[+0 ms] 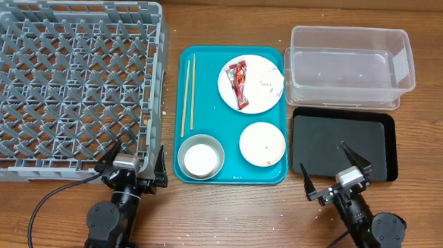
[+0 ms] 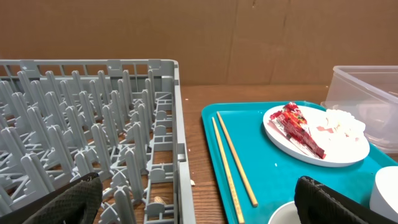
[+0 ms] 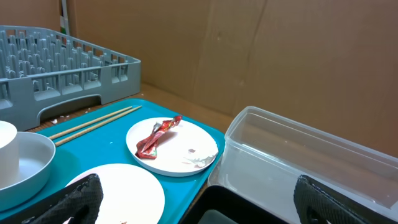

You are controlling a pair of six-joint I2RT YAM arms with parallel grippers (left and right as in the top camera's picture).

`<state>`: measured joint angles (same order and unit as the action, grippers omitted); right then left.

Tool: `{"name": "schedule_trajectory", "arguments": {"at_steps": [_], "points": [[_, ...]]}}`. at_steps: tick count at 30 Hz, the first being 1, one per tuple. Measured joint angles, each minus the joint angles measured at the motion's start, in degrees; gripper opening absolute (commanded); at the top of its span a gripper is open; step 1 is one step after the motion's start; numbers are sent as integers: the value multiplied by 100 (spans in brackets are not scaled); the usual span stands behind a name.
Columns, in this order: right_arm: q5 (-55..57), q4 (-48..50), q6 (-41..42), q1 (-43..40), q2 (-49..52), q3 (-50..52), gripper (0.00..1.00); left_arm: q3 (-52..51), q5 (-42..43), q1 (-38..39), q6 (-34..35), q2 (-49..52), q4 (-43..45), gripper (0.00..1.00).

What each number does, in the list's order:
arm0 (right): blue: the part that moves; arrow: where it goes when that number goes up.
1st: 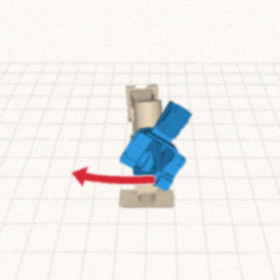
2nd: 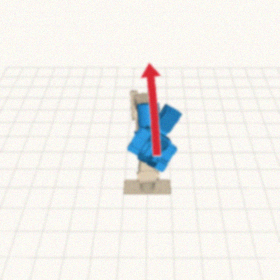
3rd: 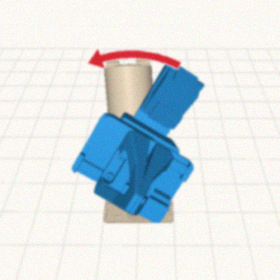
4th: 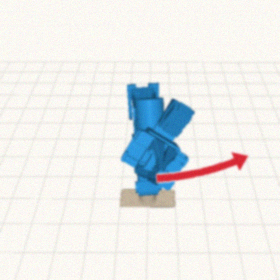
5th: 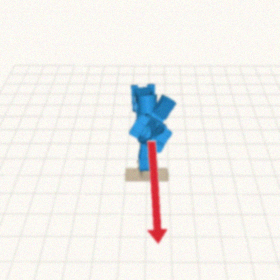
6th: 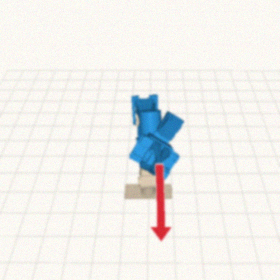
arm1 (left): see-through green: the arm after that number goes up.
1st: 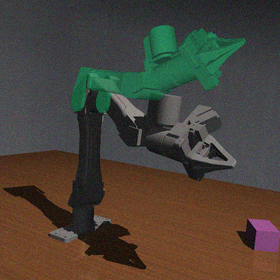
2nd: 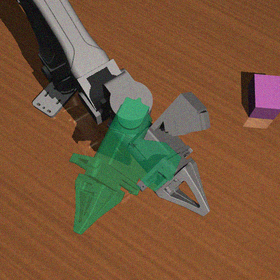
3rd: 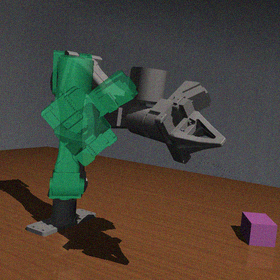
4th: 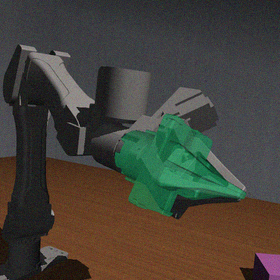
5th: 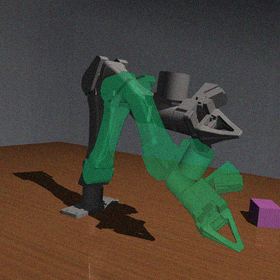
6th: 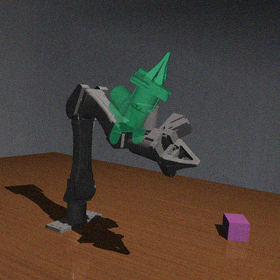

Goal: Sort waste into correct bins and load items into the dishwasher

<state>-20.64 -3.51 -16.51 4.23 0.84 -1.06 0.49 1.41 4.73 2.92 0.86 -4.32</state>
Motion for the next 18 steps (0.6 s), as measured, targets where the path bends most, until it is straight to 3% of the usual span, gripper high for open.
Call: {"name": "schedule_trajectory", "arguments": {"at_steps": [18], "points": [[369, -2, 0, 0, 0, 0, 100, 0, 2, 0, 0, 0, 0, 100]]}}
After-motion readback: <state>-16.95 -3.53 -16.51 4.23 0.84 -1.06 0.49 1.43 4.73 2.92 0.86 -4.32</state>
